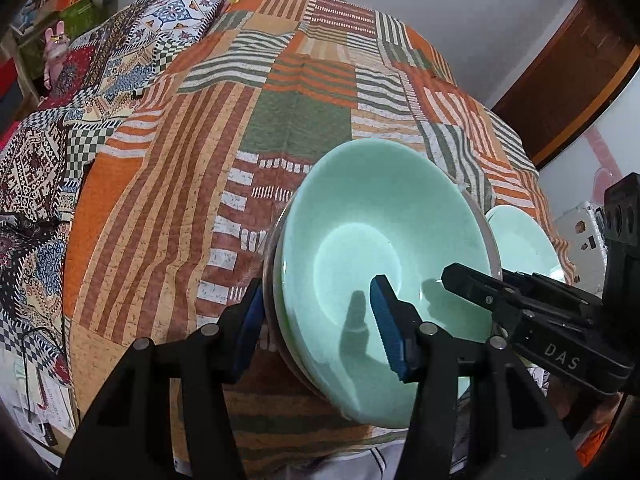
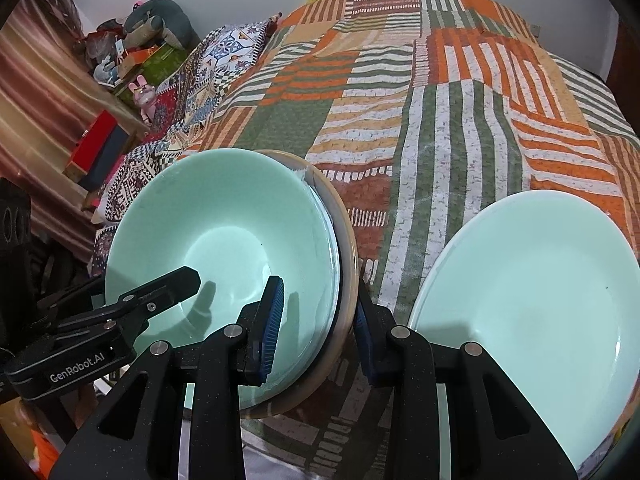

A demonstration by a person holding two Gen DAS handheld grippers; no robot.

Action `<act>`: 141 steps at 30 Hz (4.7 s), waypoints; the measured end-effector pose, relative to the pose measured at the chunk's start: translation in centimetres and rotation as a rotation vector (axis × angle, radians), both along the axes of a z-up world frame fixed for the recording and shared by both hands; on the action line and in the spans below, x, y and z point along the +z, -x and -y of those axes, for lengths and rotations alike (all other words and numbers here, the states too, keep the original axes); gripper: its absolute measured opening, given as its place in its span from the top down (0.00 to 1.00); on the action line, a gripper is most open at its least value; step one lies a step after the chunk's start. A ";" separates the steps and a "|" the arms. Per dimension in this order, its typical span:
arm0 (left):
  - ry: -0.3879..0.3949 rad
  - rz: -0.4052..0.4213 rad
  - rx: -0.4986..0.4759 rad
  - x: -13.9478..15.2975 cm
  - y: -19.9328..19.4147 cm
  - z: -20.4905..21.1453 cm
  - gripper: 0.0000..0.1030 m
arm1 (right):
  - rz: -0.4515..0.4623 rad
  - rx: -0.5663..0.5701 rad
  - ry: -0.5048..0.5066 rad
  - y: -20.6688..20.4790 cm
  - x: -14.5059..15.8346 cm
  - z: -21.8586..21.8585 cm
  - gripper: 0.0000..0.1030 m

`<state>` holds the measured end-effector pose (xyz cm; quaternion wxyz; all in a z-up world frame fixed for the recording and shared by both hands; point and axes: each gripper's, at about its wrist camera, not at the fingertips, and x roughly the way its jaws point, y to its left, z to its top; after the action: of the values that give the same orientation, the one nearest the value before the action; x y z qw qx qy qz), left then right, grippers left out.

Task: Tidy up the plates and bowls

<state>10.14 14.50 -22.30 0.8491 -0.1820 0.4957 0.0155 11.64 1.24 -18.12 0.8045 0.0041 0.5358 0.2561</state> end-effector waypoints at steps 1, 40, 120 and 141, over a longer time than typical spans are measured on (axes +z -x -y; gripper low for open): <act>-0.001 0.004 0.000 0.2 0.0 0.1 0.49 | 0.002 -0.002 -0.001 0.0 0.1 0.1 0.70; -0.065 0.131 -0.208 6.8 -1.9 11.9 0.49 | 0.142 -0.202 -0.065 2.5 6.2 11.0 0.70; -0.177 0.526 -0.272 17.3 3.4 18.4 0.47 | 0.469 -0.281 -0.091 8.9 14.8 18.0 0.51; -0.244 0.730 -0.186 20.6 9.7 20.0 0.04 | 0.676 -0.278 -0.165 13.1 18.5 18.7 0.20</act>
<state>0.40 -5.46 -1.67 0.9826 -0.0275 0.1703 -0.0684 -1.50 -17.48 0.38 0.9600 0.0567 0.2120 0.1737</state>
